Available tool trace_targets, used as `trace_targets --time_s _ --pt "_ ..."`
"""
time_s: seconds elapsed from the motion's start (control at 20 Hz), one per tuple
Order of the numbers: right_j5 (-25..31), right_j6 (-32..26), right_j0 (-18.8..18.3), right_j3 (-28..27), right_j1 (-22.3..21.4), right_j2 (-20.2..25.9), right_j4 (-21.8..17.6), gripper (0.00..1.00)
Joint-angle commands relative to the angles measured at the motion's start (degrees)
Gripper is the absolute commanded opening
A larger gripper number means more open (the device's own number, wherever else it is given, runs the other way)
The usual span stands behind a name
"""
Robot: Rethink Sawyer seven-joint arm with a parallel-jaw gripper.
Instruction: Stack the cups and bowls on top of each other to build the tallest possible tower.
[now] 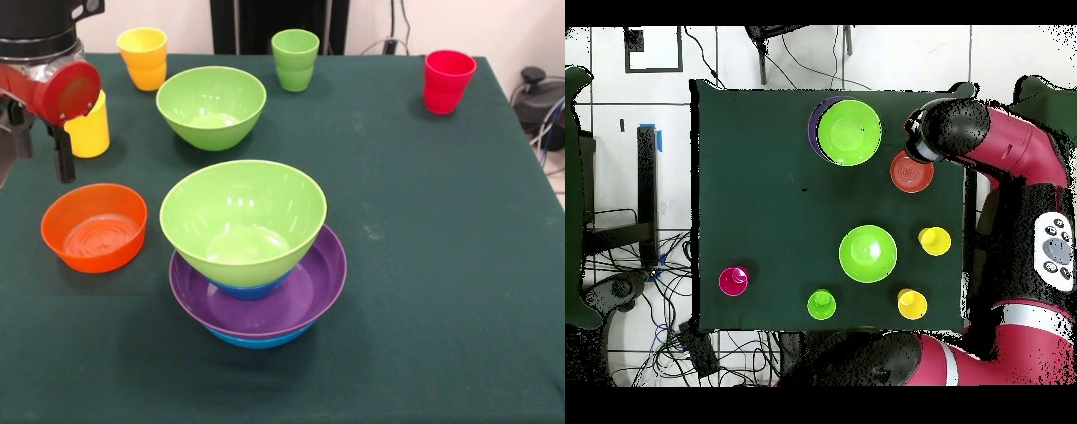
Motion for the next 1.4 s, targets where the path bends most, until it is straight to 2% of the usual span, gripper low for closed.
trace_targets --time_s 0.05,0.45,1.4 --pt "0.6 1.1 2.3 5.1 0.8 3.6 0.4 1.00" --pt "-1.7 1.3 2.3 3.4 3.8 3.8 -0.2 1.00" --pt "-3.9 1.7 2.2 2.7 6.3 3.7 -0.3 1.00"
